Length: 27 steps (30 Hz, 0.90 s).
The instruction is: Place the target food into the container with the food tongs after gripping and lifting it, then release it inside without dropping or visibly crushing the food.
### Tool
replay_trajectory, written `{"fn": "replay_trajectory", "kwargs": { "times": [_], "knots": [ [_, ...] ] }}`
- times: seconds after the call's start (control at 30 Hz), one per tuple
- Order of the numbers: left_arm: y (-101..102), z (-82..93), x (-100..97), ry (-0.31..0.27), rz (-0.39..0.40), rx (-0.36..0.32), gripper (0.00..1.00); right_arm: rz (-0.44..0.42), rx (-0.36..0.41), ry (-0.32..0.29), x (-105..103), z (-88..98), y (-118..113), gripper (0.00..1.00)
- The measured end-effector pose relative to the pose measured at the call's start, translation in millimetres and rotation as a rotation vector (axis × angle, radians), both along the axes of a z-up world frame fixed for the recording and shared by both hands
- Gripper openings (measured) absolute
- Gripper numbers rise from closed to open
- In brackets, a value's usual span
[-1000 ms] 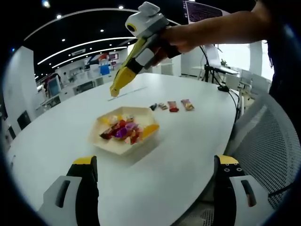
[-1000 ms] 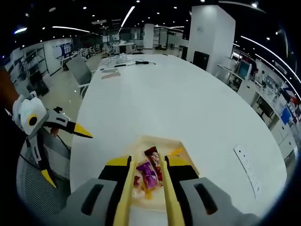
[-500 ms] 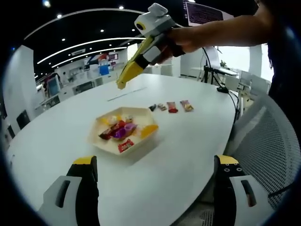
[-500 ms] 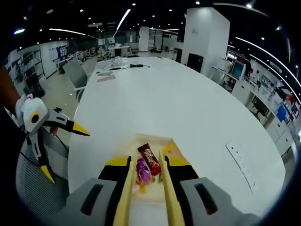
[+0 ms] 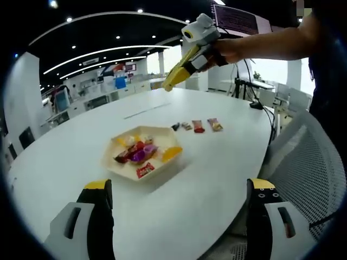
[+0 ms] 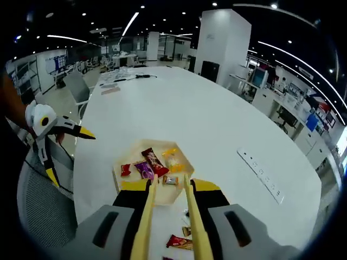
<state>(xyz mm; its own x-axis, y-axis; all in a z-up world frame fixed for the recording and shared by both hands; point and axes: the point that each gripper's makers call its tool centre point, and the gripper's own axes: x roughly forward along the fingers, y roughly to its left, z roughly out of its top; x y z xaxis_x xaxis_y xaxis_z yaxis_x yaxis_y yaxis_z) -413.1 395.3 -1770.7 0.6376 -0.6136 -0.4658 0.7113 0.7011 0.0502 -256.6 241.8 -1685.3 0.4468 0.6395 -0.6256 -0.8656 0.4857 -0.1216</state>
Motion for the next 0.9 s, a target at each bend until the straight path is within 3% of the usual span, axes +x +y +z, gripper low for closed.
{"fn": "replay_trajectory", "kwargs": {
  "times": [0.47, 0.67, 0.9],
  "knots": [
    [-3.3, -3.2, -3.4, 0.017, -0.02, 0.003, 1.0, -0.116, 0.028, -0.025, -9.0, 7.6, -61.7, 0.28],
    [-3.2, -3.2, -3.4, 0.016, -0.021, 0.002, 1.0, -0.156, 0.031, -0.015, -11.6, 3.1, -83.0, 0.28],
    [-2.2, -0.9, -2.6, 0.011, -0.012, -0.011, 1.0, -0.19, 0.043, -0.031, -13.6, 12.1, -99.9, 0.28]
  ]
}}
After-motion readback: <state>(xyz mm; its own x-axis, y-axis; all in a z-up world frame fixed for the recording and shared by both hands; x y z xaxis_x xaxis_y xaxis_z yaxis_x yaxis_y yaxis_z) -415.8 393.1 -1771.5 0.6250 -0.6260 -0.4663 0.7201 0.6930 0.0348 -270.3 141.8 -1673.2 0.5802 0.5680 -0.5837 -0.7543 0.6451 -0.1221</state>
